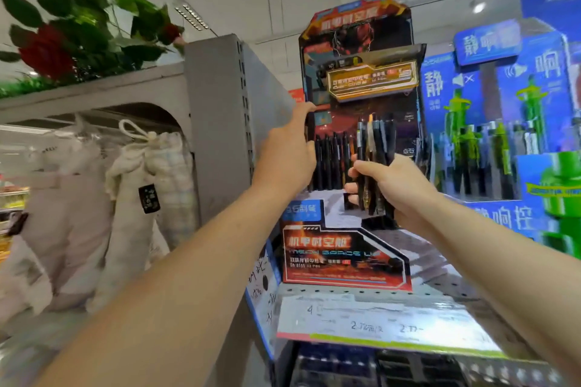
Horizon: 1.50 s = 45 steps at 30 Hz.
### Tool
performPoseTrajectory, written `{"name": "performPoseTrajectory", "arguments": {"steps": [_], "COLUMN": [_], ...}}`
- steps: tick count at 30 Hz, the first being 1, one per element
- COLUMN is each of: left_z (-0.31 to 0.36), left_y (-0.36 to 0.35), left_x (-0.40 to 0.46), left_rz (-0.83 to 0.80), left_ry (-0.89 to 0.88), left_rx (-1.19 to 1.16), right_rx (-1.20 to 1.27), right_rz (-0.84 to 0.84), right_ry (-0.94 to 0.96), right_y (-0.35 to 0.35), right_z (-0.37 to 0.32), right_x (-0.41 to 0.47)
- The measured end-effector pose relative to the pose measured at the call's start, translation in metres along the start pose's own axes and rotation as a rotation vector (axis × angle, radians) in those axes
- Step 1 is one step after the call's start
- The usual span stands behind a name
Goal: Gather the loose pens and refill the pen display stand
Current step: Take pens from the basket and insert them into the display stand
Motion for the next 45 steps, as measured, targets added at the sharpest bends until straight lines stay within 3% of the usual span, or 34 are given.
{"name": "performPoseTrajectory", "arguments": {"steps": [8, 14, 24, 28, 33, 38, 45], "left_z": [-0.008, -0.007, -0.011, -0.015, -0.009, 0.001, 0.013], "left_y": [-0.008, -0.021, -0.031, -0.029, -0.018, -0.016, -0.016], "left_x": [0.011, 0.015, 0.015, 0.013, 0.004, -0.001, 0.007], "left_rz": [0.008, -0.096, -0.271, -0.207, 0.064, -0.062, 0.003], "left_ry": [0.064, 0.258, 0.288, 0.295, 0.119, 0.088, 0.207], "left_rx": [0.054, 0.072, 0.098, 0.015, -0.091, -0.214, -0.308], "right_rx": [0.146, 0.089, 0.139, 0.144, 0.141, 0.075, 0.008], "right_rz": [-0.147, -0.184, -0.151, -0.149, -0.147, -0.171, -0.192], "right_ry": [-0.025, -0.011, 0.024, 0.03, 0.025, 0.063, 0.072], "right_y": [0.008, 0.008, 0.008, 0.007, 0.004, 0.001, 0.0], "right_z": [0.017, 0.022, 0.027, 0.028, 0.027, 0.024, 0.02], "right_x": [0.021, 0.016, 0.01, 0.008, 0.009, 0.006, 0.005]}}
Point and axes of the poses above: each hand's wrist, its own x-axis towards the middle knuckle, its own y-axis out of the back of the hand, z = x × y, the point moved 1 cm from there along x, towards the middle knuckle, and after that the axes turned 10 degrees about -z, right-handed, at the moved point
